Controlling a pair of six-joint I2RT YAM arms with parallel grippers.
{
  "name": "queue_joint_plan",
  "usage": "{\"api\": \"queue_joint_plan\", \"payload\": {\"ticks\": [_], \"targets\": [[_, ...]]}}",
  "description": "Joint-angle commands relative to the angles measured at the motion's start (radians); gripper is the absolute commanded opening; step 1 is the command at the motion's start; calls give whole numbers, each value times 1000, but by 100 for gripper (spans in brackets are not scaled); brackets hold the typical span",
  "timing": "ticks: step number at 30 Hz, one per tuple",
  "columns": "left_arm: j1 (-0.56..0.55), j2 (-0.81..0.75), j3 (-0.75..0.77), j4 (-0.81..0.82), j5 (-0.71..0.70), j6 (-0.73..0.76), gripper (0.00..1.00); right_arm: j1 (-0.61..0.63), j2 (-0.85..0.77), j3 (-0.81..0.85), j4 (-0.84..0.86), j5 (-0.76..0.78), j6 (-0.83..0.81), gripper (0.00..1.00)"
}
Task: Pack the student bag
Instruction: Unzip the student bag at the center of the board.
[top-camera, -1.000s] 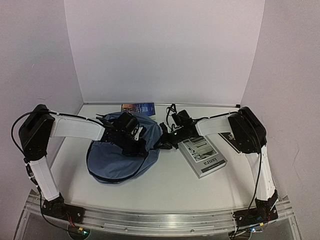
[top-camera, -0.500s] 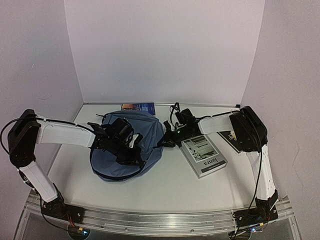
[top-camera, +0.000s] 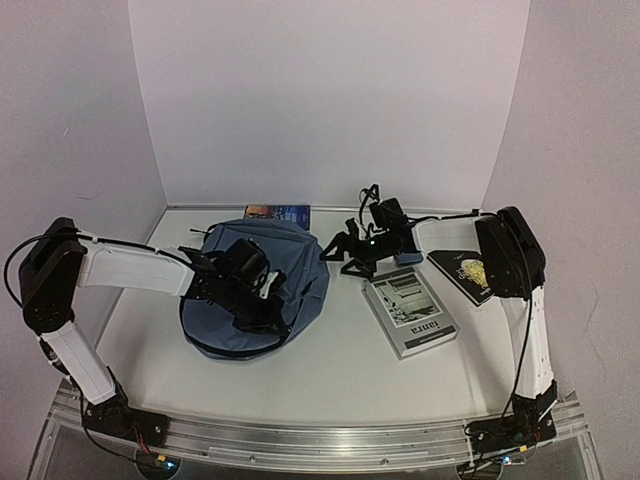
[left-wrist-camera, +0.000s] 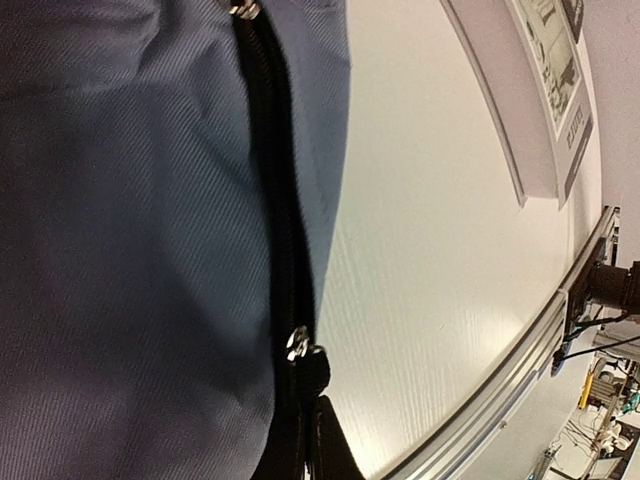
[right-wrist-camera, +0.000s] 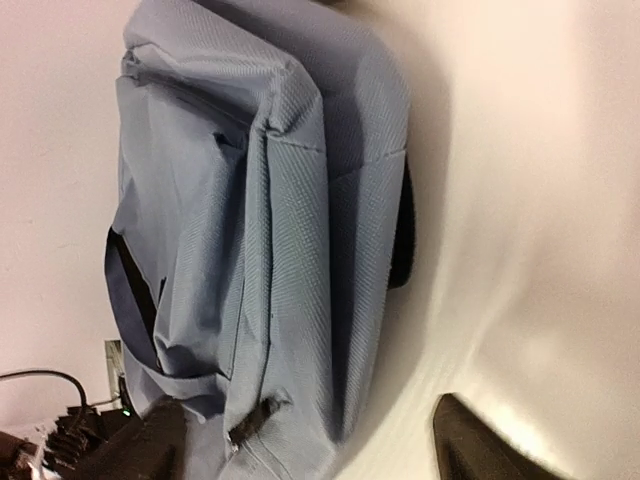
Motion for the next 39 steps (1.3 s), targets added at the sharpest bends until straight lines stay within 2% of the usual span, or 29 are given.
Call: {"api": "queue_joint_plan", "payload": {"ticks": [1,6,10,14,19,24,28,30,37,39], "targets": [[-5,66,125,75,-3,12,0,8,-158,-86,-62,-5,-35,98],[-4,127,218,84,2,34,0,10,-259,-195,-119,-22,-76,98],[-5,143,261,88,3,50,0,49,-277,-229,-123,-37,-63,94],[-4,157,300,83,16,64,0,112,-260,-240,-124,-47,-43,95],[-4,152,292,95,34,65,0,125,-189,-208,-119,-53,6,98],[-10,138,268,122,46,51,0,125,-122,-169,-98,-65,50,90],[-14,133,253,128,45,48,0,125,-85,-146,-85,-73,71,74],[-19,132,248,124,48,50,0,123,-80,-134,-85,-65,66,62],[-38,109,196,69,39,52,0,83,-105,-104,-89,-41,50,2],[-44,80,160,53,33,44,0,70,-121,-111,-92,-37,39,0]]}}
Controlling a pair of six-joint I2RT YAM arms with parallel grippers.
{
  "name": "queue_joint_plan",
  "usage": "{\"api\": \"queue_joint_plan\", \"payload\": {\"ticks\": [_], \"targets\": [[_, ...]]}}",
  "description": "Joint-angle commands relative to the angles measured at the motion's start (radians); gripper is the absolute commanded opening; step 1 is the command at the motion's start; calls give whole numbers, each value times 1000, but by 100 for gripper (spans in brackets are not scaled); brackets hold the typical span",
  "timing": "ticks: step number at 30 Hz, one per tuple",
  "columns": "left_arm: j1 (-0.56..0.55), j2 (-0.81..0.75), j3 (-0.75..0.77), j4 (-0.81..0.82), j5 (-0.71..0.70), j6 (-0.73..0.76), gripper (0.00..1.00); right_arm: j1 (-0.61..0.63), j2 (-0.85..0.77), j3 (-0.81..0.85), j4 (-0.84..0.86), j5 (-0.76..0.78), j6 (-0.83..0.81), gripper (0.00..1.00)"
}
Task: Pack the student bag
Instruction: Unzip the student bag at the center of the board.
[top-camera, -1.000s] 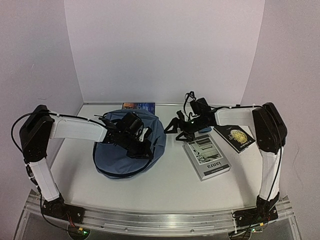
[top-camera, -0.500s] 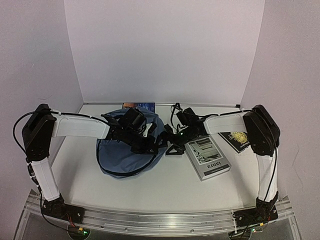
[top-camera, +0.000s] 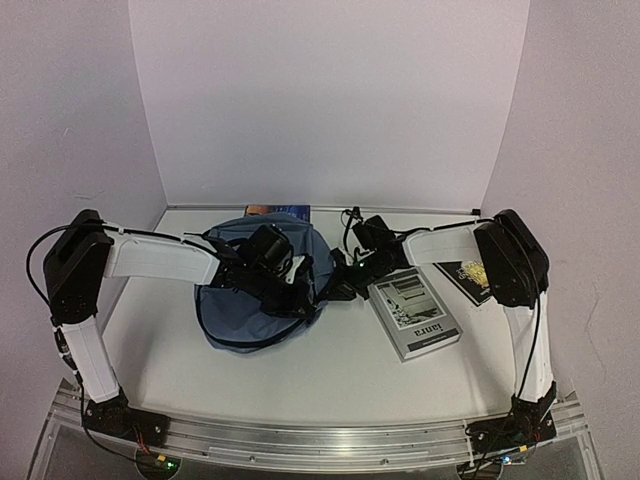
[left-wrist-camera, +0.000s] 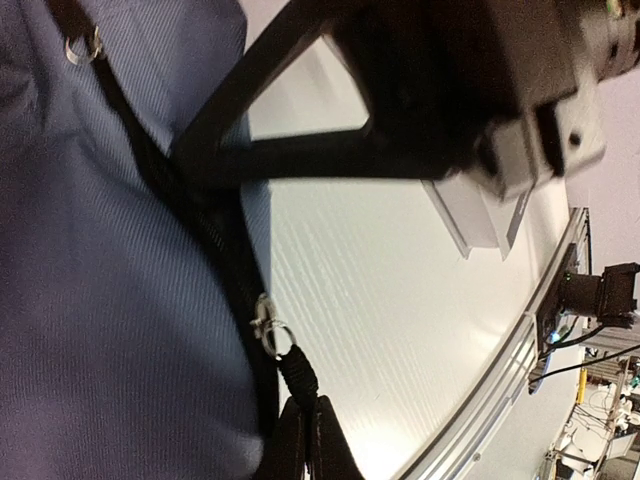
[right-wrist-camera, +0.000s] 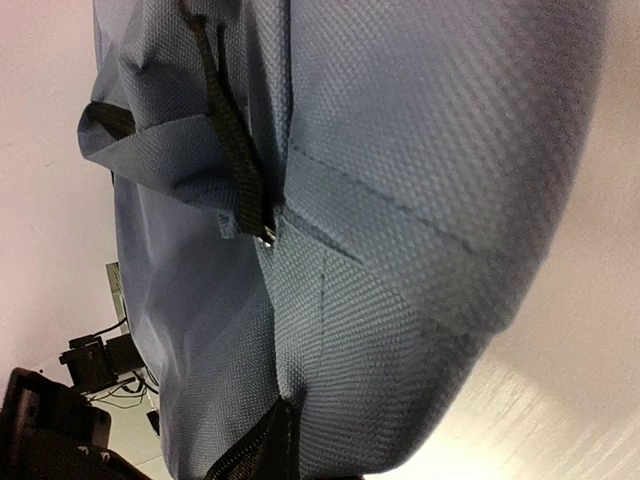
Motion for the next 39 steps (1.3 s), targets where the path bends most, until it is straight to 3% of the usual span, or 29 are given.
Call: {"api": "queue_joint_plan", "payload": {"ticks": [1,12,20,23,26,27,30,34,39], "targets": [[-21,-92,-70,-17,0,-11,0,-46,-42,29,19,28,-23,0],[-64,-271,-280,-92,-36,-53,0,-79,-1,138,-85,87,-181,0],[-203,-149,-142,-114,-94,20,0,-58,80,324,-141,100,-210,1],[-202,-81,-68,-115,-151,28,0,-70,66,363,-169,116,-215,32],[-179,-45,-13,-90,-175,22,0,-102,9,305,-173,127,-217,71],[-161,-35,-3,-78,-169,11,0,-110,-13,272,-175,125,-216,77],[-121,-27,9,-43,-155,-2,0,-122,-83,158,-188,92,-220,88],[-110,-10,33,-30,-140,9,0,-114,-151,22,-186,3,-197,89],[-109,8,57,-20,-132,18,0,-46,-185,-54,-170,4,-207,89]]}}
